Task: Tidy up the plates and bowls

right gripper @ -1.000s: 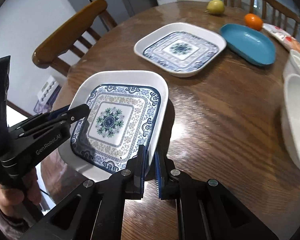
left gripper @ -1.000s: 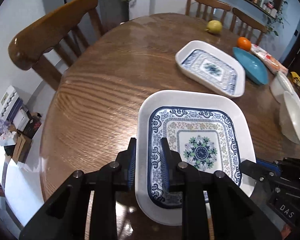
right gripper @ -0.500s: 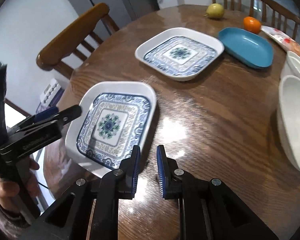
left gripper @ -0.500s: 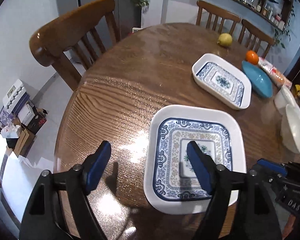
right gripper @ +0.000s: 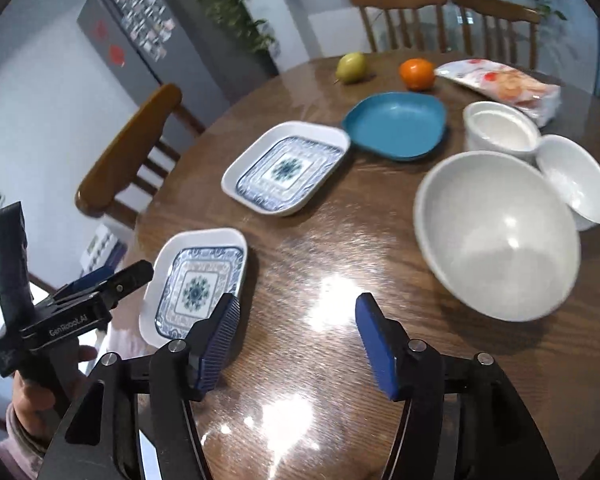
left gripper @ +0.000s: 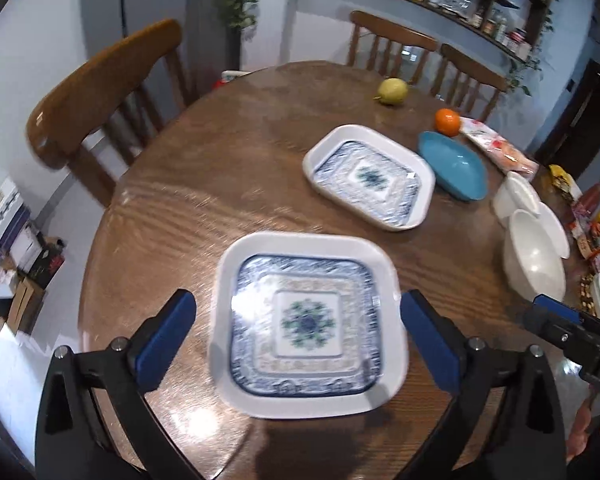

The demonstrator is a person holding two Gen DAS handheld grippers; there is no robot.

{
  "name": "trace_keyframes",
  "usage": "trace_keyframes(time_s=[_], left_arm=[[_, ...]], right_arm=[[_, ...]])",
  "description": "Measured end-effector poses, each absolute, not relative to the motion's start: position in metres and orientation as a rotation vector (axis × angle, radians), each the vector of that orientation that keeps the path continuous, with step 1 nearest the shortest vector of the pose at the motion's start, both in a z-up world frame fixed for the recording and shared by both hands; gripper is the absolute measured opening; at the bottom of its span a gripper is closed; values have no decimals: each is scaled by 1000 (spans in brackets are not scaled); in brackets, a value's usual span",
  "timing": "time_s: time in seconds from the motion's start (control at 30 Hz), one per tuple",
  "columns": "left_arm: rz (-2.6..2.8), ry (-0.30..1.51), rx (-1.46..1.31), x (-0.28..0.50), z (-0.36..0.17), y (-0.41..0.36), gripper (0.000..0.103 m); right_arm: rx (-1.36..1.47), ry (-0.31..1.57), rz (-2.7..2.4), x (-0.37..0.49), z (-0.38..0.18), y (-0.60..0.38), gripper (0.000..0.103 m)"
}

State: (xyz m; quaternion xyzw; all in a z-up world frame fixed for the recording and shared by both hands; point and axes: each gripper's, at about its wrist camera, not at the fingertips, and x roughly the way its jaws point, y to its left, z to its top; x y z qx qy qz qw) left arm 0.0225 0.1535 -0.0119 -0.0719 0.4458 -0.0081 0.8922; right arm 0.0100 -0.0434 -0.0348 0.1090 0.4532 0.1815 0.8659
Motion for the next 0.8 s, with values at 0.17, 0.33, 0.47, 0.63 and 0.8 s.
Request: trace_keyframes(time_s=[0.17, 0.33, 0.47, 0.63, 0.8], left_arm=[[-61, 870, -68, 41, 20, 135, 102], [-94, 794, 15, 60, 57, 120, 102], [-117, 765, 15, 84, 80, 121, 102], [-66, 735, 65, 118, 90, 124, 102], [-63, 822, 98, 159, 58, 131, 102]], right_arm=[[256, 909, 333, 8, -14, -62, 63], [255, 832, 291, 11, 13, -70, 64], [264, 790, 265, 21, 32, -75, 64], [257, 764, 262, 44, 46, -66, 64], [258, 809, 280, 76, 33, -47, 64]])
